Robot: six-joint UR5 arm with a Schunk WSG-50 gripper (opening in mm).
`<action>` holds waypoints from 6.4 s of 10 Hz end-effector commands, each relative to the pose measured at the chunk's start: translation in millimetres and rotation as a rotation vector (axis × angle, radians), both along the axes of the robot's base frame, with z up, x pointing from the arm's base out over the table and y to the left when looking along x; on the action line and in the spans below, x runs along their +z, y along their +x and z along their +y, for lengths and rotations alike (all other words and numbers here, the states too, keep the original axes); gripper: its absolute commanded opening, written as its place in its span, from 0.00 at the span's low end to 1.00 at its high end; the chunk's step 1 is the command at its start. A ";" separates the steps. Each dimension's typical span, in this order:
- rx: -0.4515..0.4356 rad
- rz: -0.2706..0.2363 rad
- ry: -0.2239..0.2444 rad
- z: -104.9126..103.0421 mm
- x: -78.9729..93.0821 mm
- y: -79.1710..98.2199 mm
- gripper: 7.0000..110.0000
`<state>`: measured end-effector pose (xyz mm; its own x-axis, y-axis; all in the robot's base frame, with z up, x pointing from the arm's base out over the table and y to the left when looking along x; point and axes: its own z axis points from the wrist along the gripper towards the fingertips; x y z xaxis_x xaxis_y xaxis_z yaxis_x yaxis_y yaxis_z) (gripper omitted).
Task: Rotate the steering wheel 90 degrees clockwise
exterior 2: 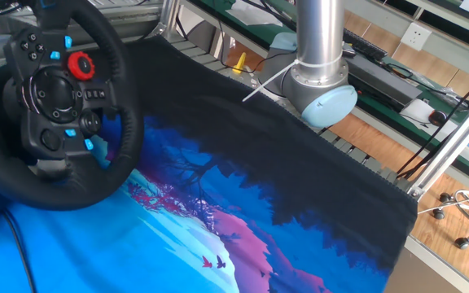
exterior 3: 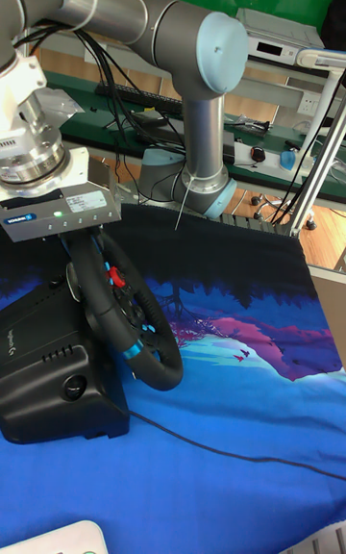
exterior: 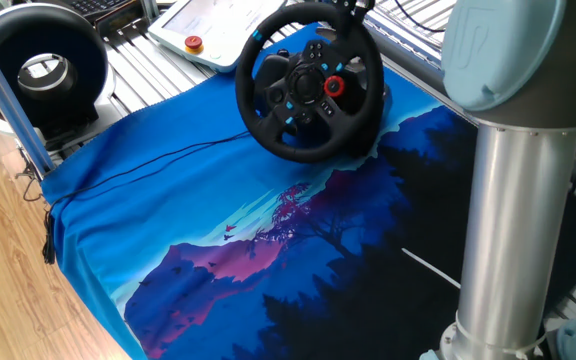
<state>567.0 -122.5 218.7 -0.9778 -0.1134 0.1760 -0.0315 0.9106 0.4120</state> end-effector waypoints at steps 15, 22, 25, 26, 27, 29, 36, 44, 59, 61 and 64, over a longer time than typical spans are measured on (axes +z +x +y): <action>0.041 -0.008 0.072 -7.0 -46.6 -50.1 0.00; 0.160 0.044 0.119 -50.1 -17.2 -71.7 0.79; 0.098 0.048 0.089 -20.9 -1.7 -36.3 0.57; 0.080 0.033 0.059 -15.7 -0.6 -24.9 0.57; 0.069 0.029 0.035 -11.5 1.0 -18.7 0.57; 0.065 -0.014 0.065 1.3 2.6 -5.9 0.57; 0.036 -0.002 0.029 -12.5 -9.0 -7.7 0.15; 0.000 0.018 0.034 -21.7 -27.3 -25.8 0.00; 0.117 -0.056 0.190 -20.7 -39.6 -61.3 0.36; 0.147 -0.040 0.187 -36.5 -30.8 -63.9 0.57; 0.134 0.035 0.137 -29.5 -10.5 -53.4 0.57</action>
<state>506.0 -156.8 191.0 -0.9554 -0.2568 0.1457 -0.1398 0.8281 0.5429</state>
